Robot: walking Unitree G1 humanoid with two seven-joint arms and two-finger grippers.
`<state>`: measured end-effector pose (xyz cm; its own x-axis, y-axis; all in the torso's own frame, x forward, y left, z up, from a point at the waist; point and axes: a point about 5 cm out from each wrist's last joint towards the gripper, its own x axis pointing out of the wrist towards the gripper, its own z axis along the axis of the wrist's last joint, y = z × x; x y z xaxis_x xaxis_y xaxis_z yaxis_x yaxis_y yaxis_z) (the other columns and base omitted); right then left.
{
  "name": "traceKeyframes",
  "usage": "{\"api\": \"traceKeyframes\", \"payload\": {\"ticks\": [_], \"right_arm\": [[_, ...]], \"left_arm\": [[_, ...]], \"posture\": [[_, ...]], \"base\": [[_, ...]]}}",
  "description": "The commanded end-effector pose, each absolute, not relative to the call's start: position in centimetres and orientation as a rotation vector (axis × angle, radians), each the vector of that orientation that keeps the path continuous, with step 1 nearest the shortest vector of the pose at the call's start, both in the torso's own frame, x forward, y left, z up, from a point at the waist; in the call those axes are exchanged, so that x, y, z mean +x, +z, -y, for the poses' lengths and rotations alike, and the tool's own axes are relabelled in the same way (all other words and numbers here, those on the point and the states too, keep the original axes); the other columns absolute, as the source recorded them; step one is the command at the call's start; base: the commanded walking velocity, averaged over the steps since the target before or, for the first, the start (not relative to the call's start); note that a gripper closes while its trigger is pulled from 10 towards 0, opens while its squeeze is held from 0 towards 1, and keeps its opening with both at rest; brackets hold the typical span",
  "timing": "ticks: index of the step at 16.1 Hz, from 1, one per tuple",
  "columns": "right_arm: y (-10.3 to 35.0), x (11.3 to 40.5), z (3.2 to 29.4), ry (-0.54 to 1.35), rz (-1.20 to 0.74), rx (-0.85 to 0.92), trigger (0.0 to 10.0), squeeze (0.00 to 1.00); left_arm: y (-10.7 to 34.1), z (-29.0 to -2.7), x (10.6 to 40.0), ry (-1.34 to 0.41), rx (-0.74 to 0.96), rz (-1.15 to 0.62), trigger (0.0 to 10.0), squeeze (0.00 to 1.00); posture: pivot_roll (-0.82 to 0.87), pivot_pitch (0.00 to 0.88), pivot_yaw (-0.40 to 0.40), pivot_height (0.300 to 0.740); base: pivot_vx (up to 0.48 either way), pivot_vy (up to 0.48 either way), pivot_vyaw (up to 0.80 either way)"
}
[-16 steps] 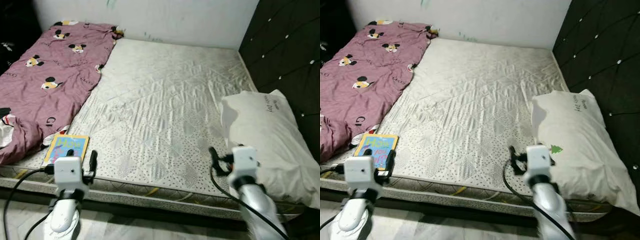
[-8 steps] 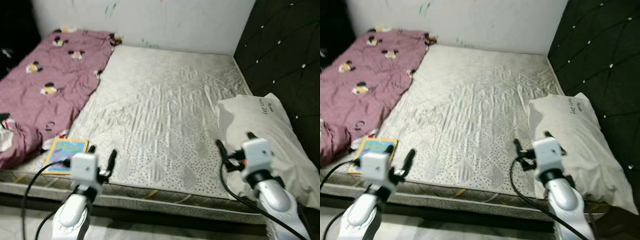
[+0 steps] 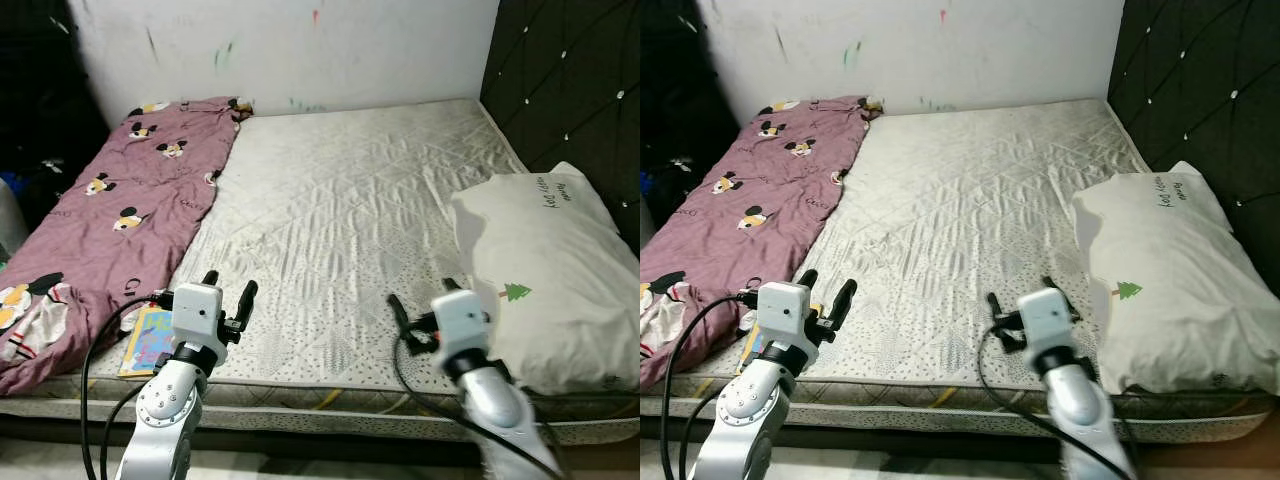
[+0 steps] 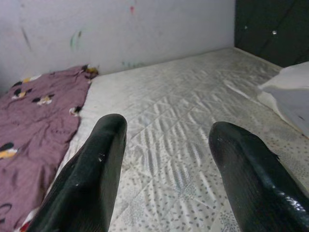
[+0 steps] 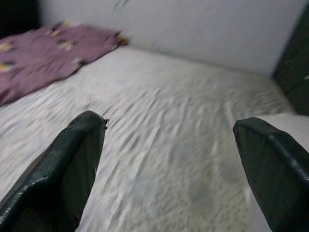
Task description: Clean up the room
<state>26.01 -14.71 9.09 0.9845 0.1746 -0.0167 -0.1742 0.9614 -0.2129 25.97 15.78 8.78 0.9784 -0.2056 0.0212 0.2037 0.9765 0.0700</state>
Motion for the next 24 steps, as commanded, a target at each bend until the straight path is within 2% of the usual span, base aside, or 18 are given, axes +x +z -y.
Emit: {"api": "traceKeyframes", "payload": {"ticks": [1, 3, 5, 6, 8, 10, 12, 14, 17, 20, 24], "right_arm": [[10.1, 26.5, 14.6, 0.132, 0.057, -0.21, 10.0, 0.0], [9.0, 25.6, 15.8, -0.026, 0.008, -0.159, 10.0, 0.0], [8.0, 24.9, 15.0, 0.005, -0.023, -0.151, 10.0, 0.0], [6.7, 24.6, 15.2, 0.044, -0.075, -0.171, 10.0, 0.0], [7.0, 24.9, 14.8, 0.06, -0.071, -0.174, 10.0, 0.0], [7.2, 25.6, 14.2, 0.103, -0.054, -0.168, 10.0, 0.0], [7.8, 26.5, 14.4, 0.044, -0.032, -0.13, 10.0, 0.0], [8.6, 27.4, 13.9, 0.059, 0.021, -0.17, 10.0, 0.0], [9.0, 28.4, 14.6, 0.035, 0.028, -0.148, 10.0, 0.0], [9.2, 28.1, 15.4, 0.007, 0.042, -0.178, 10.0, 0.0], [8.6, 27.7, 16.6, -0.051, 0.024, -0.174, 10.0, 0.0]], "left_arm": [[8.7, -16.8, 25.7, -0.173, 0.082, 0.028, 10.0, 0.0], [8.7, -17.5, 24.9, -0.139, 0.076, 0.038, 10.0, 0.0], [8.2, -18.5, 23.9, -0.095, 0.106, 0.022, 10.0, 0.0], [8.6, -19.1, 23.8, -0.04, 0.053, -0.004, 10.0, 0.0], [9.3, -19.0, 24.0, -0.047, 0.036, 0.017, 10.0, 0.0], [8.7, -19.1, 24.0, -0.022, 0.086, 0.017, 10.0, 0.0], [8.4, -19.2, 24.2, 0.022, 0.101, 0.007, 10.0, 0.0], [7.9, -18.9, 25.4, 0.044, 0.119, -0.013, 10.0, 0.0], [8.3, -18.0, 27.1, 0.017, 0.144, 0.008, 10.0, 0.0], [8.1, -17.3, 27.7, 0.008, 0.131, -0.009, 10.0, 0.0], [8.4, -16.8, 28.1, 0.01, 0.118, 0.012, 10.0, 0.0]], "posture": [[-0.11, 0.0, 0.089, 0.74], [-0.09, 0.0, 0.02, 0.74], [-0.08, 0.005, -0.007, 0.74], [-0.06, 0.01, -0.029, 0.74], [-0.05, 0.01, -0.057, 0.74], [-0.04, 0.013, -0.038, 0.74], [-0.04, 0.016, -0.012, 0.74], [-0.03, 0.022, 0.008, 0.74], [-0.05, 0.037, 0.019, 0.74], [-0.09, 0.06, 0.036, 0.74], [-0.13, 0.028, 0.075, 0.74]], "base": [[0.0, 0.0, 0.0], [0.0, 0.0, 0.0], [0.0, 0.0, 0.0], [0.0, 0.0, 0.0], [0.0, 0.0, 0.0], [0.0, 0.0, 0.0], [0.0, 0.0, 0.0], [0.0, 0.0, 0.0], [0.0, 0.0, 0.0], [0.0, 0.0, 0.0], [0.0, 0.0, 0.0]]}}
